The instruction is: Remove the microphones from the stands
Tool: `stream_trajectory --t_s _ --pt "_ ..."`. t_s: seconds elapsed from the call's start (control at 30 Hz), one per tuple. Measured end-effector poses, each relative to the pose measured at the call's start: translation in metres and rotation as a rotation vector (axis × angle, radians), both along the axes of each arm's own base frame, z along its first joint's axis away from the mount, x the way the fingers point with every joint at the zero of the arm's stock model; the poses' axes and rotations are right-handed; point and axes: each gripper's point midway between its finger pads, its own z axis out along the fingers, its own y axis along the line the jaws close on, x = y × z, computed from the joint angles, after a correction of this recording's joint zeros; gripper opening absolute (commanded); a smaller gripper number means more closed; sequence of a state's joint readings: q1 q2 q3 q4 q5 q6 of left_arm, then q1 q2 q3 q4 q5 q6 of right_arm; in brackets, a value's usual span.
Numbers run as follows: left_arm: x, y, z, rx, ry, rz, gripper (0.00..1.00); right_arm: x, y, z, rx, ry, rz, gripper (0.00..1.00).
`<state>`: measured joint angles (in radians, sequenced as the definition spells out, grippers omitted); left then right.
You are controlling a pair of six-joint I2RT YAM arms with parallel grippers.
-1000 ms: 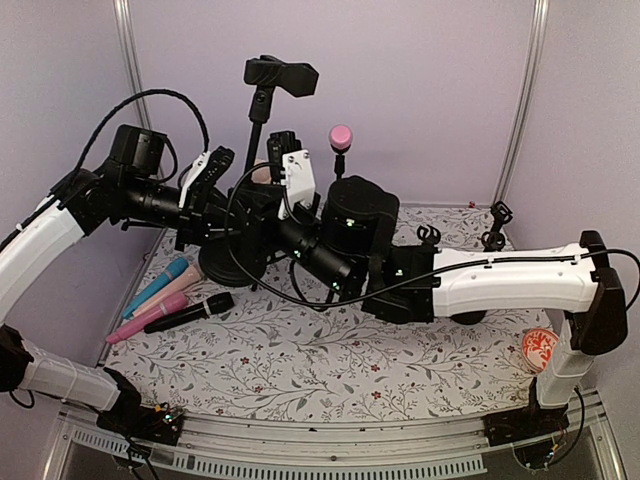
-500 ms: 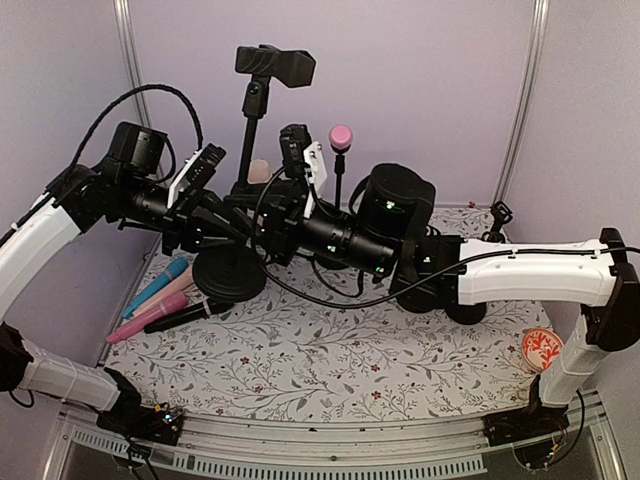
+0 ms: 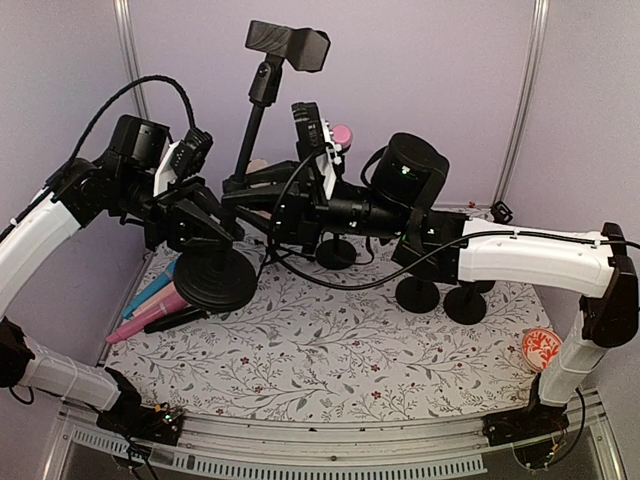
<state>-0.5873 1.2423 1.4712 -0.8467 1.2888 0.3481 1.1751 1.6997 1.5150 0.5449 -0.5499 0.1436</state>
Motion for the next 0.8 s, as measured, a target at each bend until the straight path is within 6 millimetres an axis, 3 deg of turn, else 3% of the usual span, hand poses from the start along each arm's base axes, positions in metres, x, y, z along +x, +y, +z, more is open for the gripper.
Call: stream_trajectory --t_s 0.13,0.17,0.2,0.23,0.27,0.33,0.53,0.8 --pt "-0.007 0.002 0.007 -0.021 0.034 -0.04 0.0 -0.008 0.002 0.007 0.007 -0.022 0.107 0.04" --pt "-0.009 0.003 0.008 -0.026 0.04 -0.049 0.0 -0.009 0.003 0.008 0.008 -0.025 0.126 0.12" --pt "-0.01 0.003 0.009 -0.029 0.042 -0.053 0.0 -0.009 0.003 0.008 0.009 -0.024 0.141 0.25" --pt "-0.01 0.003 0.01 -0.032 0.046 -0.057 0.0 -0.01 0.004 0.01 0.012 -0.025 0.152 0.44" --pt "-0.011 0.003 0.011 -0.033 0.047 -0.058 0.0 -0.01 0.004 0.01 0.014 -0.021 0.154 0.55" --pt "-0.009 0.003 0.011 -0.029 0.053 -0.05 0.0 -0.01 0.004 0.01 0.013 -0.009 0.155 0.67" --pt "0.009 0.006 0.015 -0.03 0.018 0.028 0.0 -0.003 0.002 -0.003 0.018 0.051 0.042 0.77" --pt "0.021 0.01 0.022 -0.047 -0.031 0.078 0.0 0.018 -0.014 -0.041 0.012 0.147 -0.156 0.77"
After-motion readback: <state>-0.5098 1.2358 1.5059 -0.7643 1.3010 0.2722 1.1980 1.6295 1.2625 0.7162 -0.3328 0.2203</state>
